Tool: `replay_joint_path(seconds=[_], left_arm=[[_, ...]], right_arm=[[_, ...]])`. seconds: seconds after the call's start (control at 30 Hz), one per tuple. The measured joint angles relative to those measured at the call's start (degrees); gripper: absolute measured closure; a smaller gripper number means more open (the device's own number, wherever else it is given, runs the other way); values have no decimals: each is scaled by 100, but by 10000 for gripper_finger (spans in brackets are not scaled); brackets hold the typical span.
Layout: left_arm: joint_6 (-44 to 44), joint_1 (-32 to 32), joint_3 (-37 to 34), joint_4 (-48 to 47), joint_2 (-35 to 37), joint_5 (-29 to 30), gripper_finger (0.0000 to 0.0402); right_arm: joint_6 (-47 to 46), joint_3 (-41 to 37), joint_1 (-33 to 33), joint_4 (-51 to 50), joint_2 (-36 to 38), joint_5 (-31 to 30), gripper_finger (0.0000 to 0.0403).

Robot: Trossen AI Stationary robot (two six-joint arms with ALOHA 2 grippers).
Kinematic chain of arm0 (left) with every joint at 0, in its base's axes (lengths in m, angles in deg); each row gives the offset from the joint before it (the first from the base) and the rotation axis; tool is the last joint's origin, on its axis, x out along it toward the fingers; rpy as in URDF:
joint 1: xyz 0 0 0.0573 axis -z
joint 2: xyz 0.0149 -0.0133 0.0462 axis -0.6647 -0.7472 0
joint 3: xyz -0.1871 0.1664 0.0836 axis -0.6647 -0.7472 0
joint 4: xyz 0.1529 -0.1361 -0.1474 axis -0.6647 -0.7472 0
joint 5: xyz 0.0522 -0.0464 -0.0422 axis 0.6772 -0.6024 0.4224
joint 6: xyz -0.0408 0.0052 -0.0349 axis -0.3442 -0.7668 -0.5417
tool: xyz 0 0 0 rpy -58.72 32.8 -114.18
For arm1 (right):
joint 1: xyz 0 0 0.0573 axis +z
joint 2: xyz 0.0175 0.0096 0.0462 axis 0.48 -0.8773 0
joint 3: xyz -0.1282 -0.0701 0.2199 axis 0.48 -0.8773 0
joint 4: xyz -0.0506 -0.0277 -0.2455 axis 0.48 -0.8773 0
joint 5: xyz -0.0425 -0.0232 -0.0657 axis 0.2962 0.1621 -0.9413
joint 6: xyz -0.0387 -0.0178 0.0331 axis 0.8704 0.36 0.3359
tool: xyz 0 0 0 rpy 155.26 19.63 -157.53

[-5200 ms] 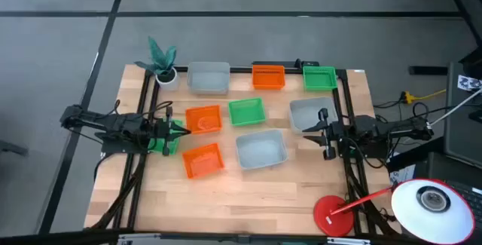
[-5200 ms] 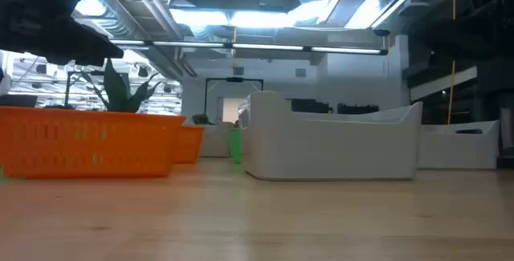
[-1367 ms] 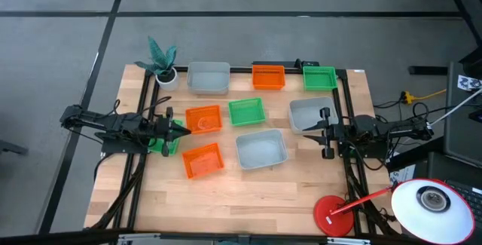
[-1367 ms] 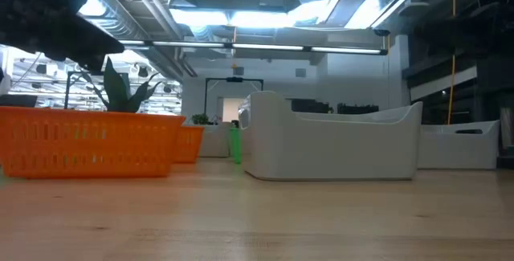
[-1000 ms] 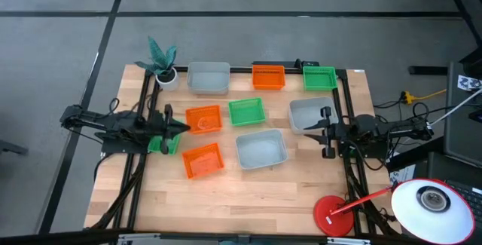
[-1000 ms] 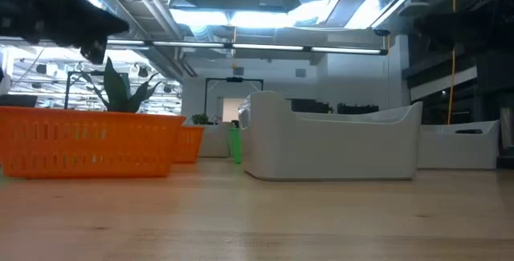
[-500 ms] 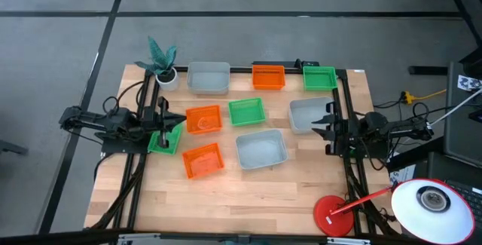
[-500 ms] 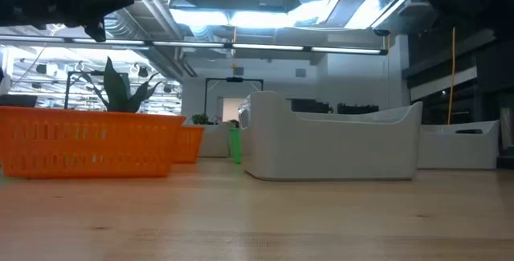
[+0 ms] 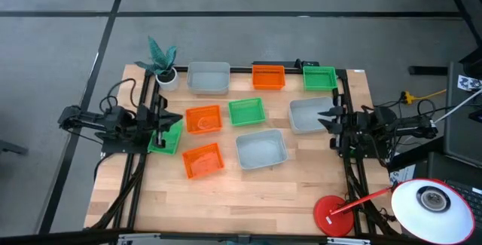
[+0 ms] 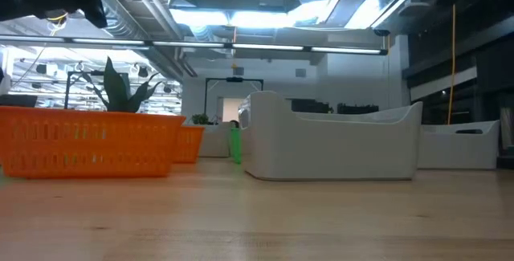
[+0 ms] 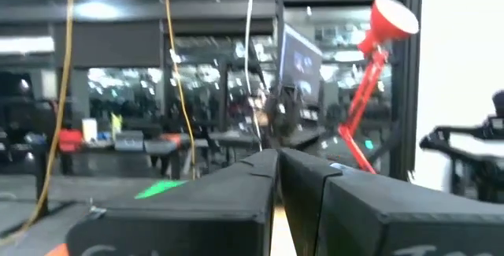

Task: Stack baskets by color
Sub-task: Stack the middle green bin on the right green bin

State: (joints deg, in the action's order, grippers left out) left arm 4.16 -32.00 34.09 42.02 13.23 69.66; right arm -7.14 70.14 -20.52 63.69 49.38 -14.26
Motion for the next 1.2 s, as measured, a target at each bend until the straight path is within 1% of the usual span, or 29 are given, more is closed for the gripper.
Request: replay_joint_path(seconds=[0.1,0.3,0.4,0.53,0.6,0.63,0.7,0.77,0.9,1.07,1.1,1.2], left_arm=[[-17,0,0,180,-367,2,392],[-16,-1,2,685,-800,4,392],[-16,-1,2,750,-832,4,392],[-15,-1,2,754,-829,4,392],[-15,-1,2,754,-831,4,392],[-15,0,2,751,-832,4,392],[-15,0,2,754,-829,4,392],[-15,0,2,752,-831,5,392],[-15,0,2,791,-829,7,392],[-15,0,2,811,-829,7,392],[-13,2,2,813,-829,7,392],[-13,1,2,829,-829,8,392]], right_arm=[[-96,267,0,-216,-571,0,311],[-1063,1016,2,-1087,-1968,49,311],[-1258,1569,2,-1996,-2622,53,311],[-1683,2449,0,-3683,-3412,47,311],[-1915,2826,1,-4469,-3742,-79,311],[-2030,2992,2,-4696,-3899,-219,311],[-2125,3205,-10,-4849,-4163,-602,311],[-1976,3355,-72,-4783,-4428,-791,311],[-1481,3609,-314,-4728,-4933,-697,311],[-894,3861,-772,-4761,-5592,-660,311],[-769,3927,-884,-4757,-5724,-592,311],[-586,4133,-1221,-4756,-6102,-130,311]])
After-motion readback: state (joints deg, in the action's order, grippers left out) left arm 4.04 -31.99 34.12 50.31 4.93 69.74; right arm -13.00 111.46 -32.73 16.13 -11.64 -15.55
